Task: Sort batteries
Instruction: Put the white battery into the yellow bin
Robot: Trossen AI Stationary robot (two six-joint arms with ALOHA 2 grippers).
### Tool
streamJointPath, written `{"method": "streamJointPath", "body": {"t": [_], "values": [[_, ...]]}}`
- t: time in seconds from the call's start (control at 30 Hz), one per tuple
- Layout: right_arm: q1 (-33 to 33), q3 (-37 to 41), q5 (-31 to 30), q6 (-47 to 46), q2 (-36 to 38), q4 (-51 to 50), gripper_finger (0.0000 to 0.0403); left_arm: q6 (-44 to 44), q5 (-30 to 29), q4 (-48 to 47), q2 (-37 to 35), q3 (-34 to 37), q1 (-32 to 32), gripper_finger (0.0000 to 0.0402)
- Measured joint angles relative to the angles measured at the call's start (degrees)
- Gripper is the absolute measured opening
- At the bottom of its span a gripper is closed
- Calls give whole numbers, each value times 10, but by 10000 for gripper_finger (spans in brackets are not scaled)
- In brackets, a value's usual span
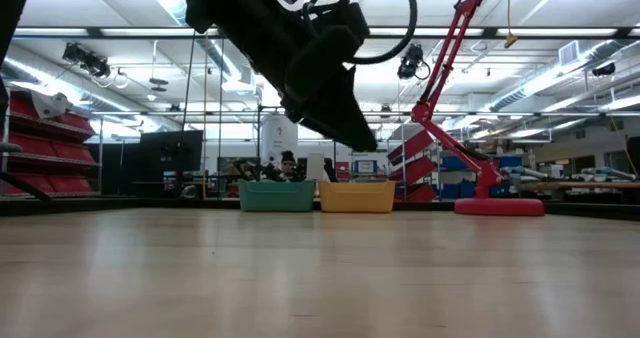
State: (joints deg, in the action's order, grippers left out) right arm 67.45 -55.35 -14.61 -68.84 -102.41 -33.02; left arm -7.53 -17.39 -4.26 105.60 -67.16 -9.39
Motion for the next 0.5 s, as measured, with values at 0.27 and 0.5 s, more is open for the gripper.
{"method": "streamJointPath", "body": {"t": [0.27, 0.5], "values": [[-30, 3, -90, 5, -2, -28, 20, -36, 0, -53, 0, 0, 0, 218], [-92, 5, -245, 41, -5, -61, 16, -96, -5, -163, -23, 0, -7, 218]]}}
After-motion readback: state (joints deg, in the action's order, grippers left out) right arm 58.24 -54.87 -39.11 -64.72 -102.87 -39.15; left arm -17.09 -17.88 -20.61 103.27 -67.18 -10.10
